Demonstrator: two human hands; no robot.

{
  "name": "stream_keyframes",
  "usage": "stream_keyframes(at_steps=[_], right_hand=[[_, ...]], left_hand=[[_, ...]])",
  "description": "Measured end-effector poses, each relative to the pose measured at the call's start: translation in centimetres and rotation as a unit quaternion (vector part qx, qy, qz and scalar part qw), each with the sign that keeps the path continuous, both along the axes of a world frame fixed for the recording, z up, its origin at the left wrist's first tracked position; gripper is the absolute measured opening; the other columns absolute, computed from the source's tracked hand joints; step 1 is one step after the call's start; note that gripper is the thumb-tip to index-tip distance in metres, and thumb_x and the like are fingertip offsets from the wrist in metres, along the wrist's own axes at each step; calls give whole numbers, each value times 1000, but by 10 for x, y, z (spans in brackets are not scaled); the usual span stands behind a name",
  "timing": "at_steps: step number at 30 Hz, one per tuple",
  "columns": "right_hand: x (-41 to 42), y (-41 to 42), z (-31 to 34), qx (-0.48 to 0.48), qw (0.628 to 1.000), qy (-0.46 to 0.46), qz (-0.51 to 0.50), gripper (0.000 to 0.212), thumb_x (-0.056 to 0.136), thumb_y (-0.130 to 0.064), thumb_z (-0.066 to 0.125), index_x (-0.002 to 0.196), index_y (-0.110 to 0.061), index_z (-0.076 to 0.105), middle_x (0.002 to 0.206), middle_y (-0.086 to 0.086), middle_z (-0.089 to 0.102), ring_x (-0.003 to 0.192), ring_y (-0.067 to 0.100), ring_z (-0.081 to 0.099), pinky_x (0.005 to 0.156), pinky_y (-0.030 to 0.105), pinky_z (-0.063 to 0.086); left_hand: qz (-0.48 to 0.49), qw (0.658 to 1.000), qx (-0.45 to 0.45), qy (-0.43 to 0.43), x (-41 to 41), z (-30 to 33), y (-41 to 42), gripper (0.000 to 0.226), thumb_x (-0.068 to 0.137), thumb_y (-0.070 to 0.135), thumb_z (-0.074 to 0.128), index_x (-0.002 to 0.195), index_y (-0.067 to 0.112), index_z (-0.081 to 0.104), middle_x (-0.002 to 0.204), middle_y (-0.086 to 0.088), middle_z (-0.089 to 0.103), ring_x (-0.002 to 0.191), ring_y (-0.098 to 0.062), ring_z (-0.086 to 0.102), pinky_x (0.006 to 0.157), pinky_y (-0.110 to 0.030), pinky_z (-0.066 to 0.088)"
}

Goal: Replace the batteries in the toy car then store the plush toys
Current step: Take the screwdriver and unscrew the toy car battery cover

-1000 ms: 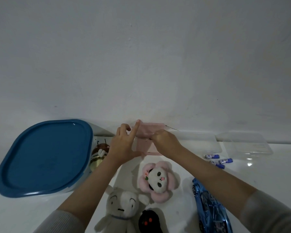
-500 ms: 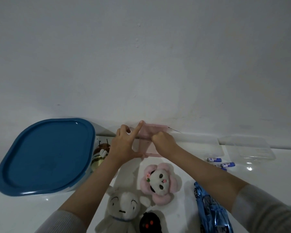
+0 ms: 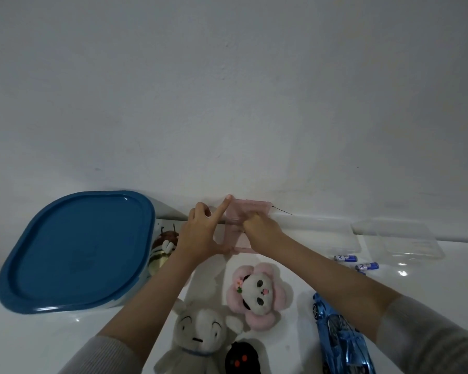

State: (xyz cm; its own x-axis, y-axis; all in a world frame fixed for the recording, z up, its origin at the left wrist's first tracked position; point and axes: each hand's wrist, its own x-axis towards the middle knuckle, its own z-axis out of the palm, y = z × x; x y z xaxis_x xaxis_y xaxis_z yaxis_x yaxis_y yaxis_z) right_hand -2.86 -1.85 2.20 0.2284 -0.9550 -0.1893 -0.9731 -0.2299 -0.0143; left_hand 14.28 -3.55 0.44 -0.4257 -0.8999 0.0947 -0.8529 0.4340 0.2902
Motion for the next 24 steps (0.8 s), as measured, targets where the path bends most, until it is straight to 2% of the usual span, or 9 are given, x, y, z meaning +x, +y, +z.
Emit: stream_keyframes(at_steps=[2,4,8,11,13,15,20,23,24], right_hand=[[-5,1,-1,-12,998,-57,1,29,87,1,51,114,-3,60,120,14,55,106,30,56,65,32,43],[-10,5,4,-33,991,-129,4,34,89,-4,50,122,-7,56,113,12,56,103,27,55,65,32,44],[-21,27,22,-65,964,-257,1,10,88,-14,53,91,-10,61,87,4,67,84,21,61,67,36,50],[-29,47,28,-49,933,-353,-53,3,86,-13,58,85,-13,61,77,-5,63,72,13,59,65,28,52],[-34,63,28,-65,904,-416,-80,4,85,-9,61,85,-13,63,76,-8,60,71,8,56,62,17,47],[-40,79,28,-92,875,-462,-114,6,83,-6,65,85,-12,66,77,-5,62,72,8,57,61,13,45],[-61,114,33,-137,761,-585,-246,9,84,-4,66,89,-12,67,68,2,60,63,8,55,58,18,48],[-74,133,37,-122,676,-657,-311,17,88,-3,60,92,-18,69,68,-2,64,63,10,57,56,22,51],[-78,139,40,-117,659,-666,-330,17,90,-4,59,92,-18,70,70,0,64,64,11,57,56,23,52]], left_hand=[[0,1000,1,-1,1,0,0,125,51,66,78,145,44,-3,101,-5,35,85,-19,39,54,-26,45],[0,1000,-3,-1,1,0,0,124,52,65,77,144,44,-4,102,-6,36,86,-20,40,54,-27,46],[-3,1000,-5,-7,-2,3,2,124,55,54,82,147,40,0,106,-7,37,89,-20,41,57,-27,45],[-9,1000,-5,-12,-4,4,4,124,55,52,82,149,35,1,110,-8,37,92,-22,41,60,-29,48],[-14,1000,-7,-10,-4,4,5,124,56,53,81,149,33,2,111,-9,38,93,-22,42,61,-30,50],[-17,1000,-2,-1,-4,5,7,121,58,55,80,149,31,4,112,-10,39,94,-23,45,61,-32,52],[-22,999,0,31,-8,9,18,104,71,56,70,150,22,12,119,-13,40,100,-26,49,66,-37,55],[-6,999,4,48,-15,16,29,97,77,49,68,150,19,11,125,-15,38,108,-29,47,73,-36,55],[5,999,9,54,-19,19,34,96,78,47,67,150,17,11,127,-16,36,111,-30,46,75,-37,54]])
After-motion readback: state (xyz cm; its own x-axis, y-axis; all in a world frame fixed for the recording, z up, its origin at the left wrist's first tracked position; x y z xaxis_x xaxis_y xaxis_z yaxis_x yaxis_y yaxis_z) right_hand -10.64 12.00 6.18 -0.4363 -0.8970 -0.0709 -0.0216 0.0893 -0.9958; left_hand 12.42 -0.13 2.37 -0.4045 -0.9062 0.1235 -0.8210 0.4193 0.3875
